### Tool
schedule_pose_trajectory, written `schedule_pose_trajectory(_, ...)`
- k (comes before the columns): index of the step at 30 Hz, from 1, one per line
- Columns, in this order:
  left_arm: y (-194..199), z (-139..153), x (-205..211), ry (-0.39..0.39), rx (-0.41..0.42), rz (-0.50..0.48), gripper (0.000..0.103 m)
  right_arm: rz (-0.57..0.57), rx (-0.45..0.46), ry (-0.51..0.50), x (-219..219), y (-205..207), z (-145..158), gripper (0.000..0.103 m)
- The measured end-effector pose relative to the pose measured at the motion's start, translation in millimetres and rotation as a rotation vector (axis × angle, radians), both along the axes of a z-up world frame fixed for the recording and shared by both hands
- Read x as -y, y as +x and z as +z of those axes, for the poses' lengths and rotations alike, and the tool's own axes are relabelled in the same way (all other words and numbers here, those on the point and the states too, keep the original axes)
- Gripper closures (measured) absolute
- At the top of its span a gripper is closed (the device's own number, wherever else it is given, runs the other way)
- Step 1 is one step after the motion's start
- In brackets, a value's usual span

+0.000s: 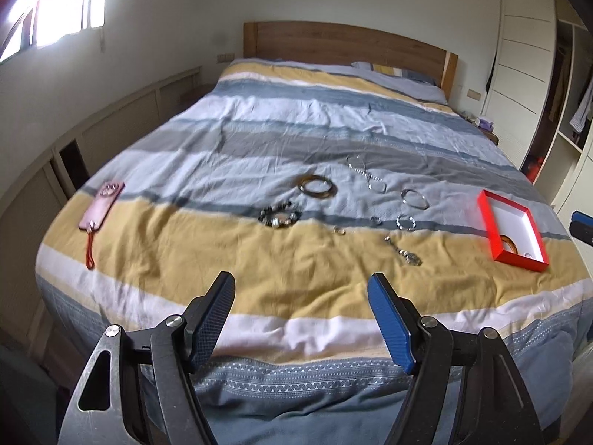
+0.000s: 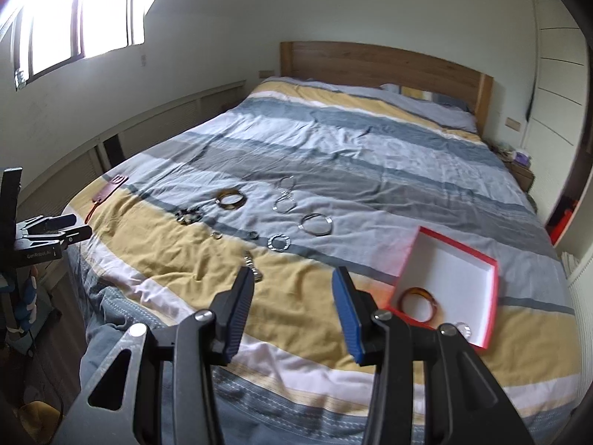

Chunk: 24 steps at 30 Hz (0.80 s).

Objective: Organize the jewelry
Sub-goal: 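Withdraw both tools from the box back toward the jewelry, then grasp the small silver ring with the left tool while the right tool grasps the silver watch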

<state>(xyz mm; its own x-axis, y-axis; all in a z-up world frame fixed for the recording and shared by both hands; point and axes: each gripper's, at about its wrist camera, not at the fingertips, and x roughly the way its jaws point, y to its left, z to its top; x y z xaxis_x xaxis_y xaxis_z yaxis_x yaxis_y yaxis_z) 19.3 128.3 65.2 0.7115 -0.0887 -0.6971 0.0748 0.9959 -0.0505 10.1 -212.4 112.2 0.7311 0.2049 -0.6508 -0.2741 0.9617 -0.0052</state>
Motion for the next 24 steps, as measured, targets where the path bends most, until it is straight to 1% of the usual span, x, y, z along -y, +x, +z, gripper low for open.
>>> schedule_pose_trajectory(5,18.5,-27.2,1.3,-0.035,-0.051,-0.001,0.034,0.044,-0.065,0.003,-15.6,21.5,-29.6,0.062)
schedule_pose_trajectory(10,47.7,-51.6,11.2,-0.067,-0.091,-0.018,0.035,0.087,-0.136,0.003,-27.5,47.9,-62.2,0.062)
schedule_pose_trajectory(15,84.9,-71.1,27.8,-0.094,-0.126,-0.055,0.041,0.125,-0.206,0.017,-38.4,79.5,-94.2,0.062)
schedule_pose_trajectory(20,123.4,-88.3,47.9,-0.108,-0.163,-0.096,0.050,0.170,-0.269,0.027,-53.5,112.9,-125.5,0.062)
schedule_pose_trajectory(24,156.7,-103.2,60.6,-0.114,-0.190,-0.110,0.053,0.187,-0.311,0.045,-61.6,138.0,-148.0,0.062)
